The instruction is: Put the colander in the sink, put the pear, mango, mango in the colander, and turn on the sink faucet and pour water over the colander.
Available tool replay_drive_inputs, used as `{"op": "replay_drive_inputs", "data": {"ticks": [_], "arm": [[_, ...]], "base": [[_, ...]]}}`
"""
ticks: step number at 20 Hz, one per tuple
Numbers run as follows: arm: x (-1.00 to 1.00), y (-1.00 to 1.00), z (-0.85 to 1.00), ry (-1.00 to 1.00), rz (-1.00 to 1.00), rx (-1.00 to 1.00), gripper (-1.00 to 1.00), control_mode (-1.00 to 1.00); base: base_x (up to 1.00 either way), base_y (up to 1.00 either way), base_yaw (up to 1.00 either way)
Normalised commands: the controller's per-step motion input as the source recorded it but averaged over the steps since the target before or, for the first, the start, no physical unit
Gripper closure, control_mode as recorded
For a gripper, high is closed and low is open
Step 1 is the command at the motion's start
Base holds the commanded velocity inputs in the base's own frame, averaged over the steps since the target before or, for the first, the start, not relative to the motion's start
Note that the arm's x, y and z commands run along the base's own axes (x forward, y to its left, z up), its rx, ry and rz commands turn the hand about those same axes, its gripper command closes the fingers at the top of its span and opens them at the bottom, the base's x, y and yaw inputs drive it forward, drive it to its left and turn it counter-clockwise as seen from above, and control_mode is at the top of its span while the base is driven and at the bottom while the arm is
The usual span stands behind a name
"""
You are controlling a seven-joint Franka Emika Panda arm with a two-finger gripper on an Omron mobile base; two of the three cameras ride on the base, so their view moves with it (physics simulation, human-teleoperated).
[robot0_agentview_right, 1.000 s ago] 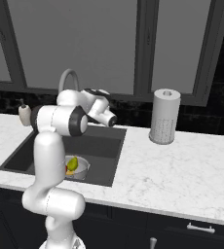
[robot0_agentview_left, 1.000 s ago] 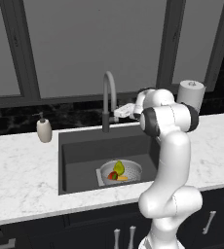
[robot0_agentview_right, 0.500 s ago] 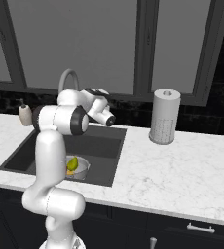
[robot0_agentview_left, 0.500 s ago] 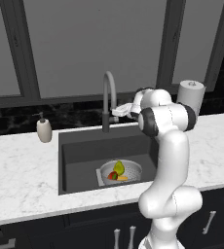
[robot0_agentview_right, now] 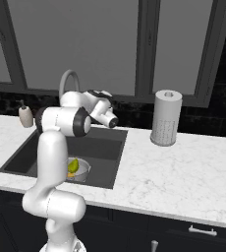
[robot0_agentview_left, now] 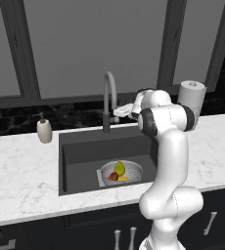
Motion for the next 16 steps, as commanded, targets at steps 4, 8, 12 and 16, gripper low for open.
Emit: {"op": "replay_drive_inputs", "data": {"ticks": [4,8,12,16], "arm": [[0.14,-0.35,-0.09,0.00,-0.03,0.00,1.00,-1.00],[0.15,-0.30,0.00,0.00,-0.10,0.00,1.00,-1.00],[0.10,-0.34,-0.03,0.00,-0.14,0.00,1.00,-1.00],[0.13,-0.37,-0.04,0.00,-0.20,0.00,1.00,-1.00]], "base": [[0.00,0.00,0.00],[0.00,0.00,0.00],[0.00,0.00,0.00],[0.00,0.00,0.00]]}}
